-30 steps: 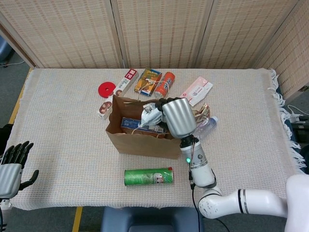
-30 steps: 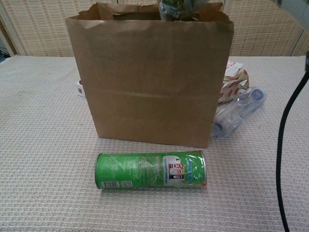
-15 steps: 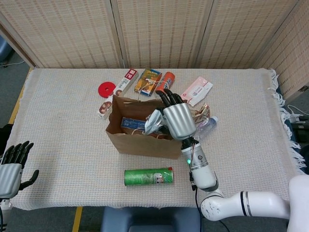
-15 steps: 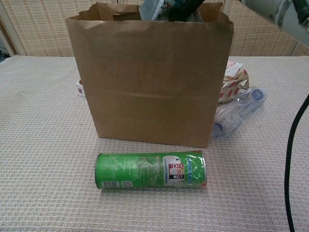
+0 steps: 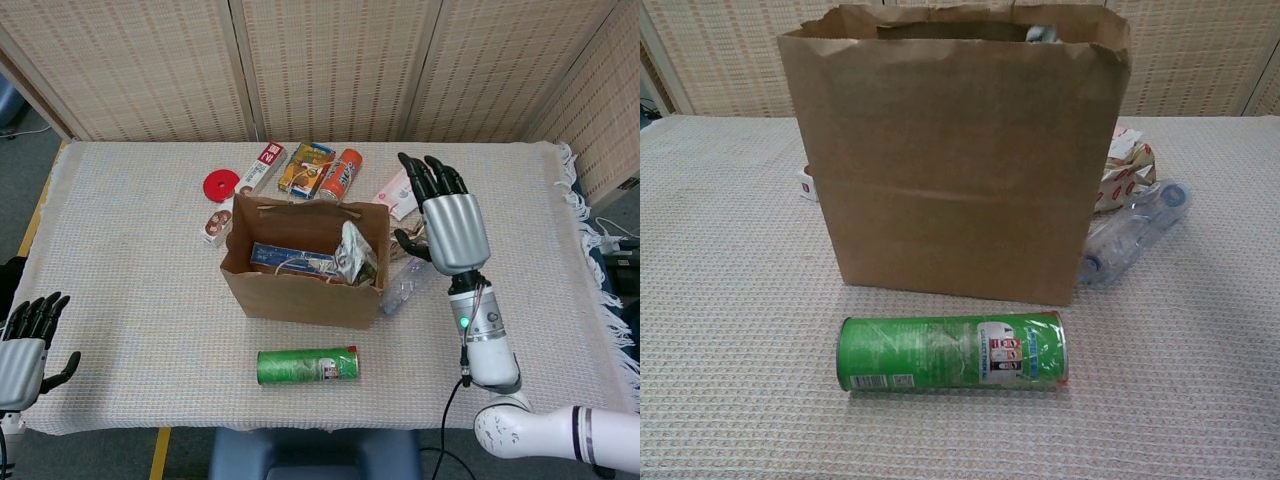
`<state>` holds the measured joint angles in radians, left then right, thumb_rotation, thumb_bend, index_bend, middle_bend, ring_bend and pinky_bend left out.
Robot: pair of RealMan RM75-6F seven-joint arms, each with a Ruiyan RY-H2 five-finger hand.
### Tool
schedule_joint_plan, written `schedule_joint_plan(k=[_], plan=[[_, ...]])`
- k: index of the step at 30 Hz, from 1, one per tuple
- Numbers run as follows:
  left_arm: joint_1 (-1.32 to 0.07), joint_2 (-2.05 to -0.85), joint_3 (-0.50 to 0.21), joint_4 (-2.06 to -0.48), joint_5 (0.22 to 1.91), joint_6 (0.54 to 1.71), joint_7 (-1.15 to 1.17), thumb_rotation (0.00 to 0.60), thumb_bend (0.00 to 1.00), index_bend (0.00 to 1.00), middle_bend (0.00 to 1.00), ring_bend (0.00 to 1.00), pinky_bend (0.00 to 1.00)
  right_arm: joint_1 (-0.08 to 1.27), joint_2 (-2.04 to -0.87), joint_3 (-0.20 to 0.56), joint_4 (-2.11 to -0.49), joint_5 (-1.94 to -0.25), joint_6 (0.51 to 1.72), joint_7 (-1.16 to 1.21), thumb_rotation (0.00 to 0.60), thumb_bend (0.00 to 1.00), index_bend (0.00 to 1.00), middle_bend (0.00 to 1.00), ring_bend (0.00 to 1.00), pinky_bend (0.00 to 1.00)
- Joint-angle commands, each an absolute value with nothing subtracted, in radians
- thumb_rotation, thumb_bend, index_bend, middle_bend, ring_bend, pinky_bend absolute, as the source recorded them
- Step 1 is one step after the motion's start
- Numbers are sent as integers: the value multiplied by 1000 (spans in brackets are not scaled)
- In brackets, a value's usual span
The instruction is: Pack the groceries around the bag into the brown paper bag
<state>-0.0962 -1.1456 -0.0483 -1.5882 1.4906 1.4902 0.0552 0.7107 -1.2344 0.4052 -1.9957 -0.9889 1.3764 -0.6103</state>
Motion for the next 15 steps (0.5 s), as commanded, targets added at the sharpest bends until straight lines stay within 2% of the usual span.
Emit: schedule_joint_plan(k=[1, 8, 15], plan=[[-96, -1147, -49, -1591, 1489, 1491, 61, 600, 349, 0, 0, 0, 0, 662, -1177, 371, -1993, -1018, 1344, -532, 600, 128, 0, 128, 73, 158], [-94, -1149, -50, -1591, 1485, 1494, 64, 600, 349, 0, 0, 0, 0, 607, -1073, 312, -1988, -1128, 1275, -406, 600, 125, 0, 128, 73, 145], [-94, -1150, -50, -1592, 1487, 1495, 68, 600, 350, 0, 0, 0, 0, 579, -963, 154, -1909, -1276, 1090, -362, 600, 52, 0, 129, 73, 145]])
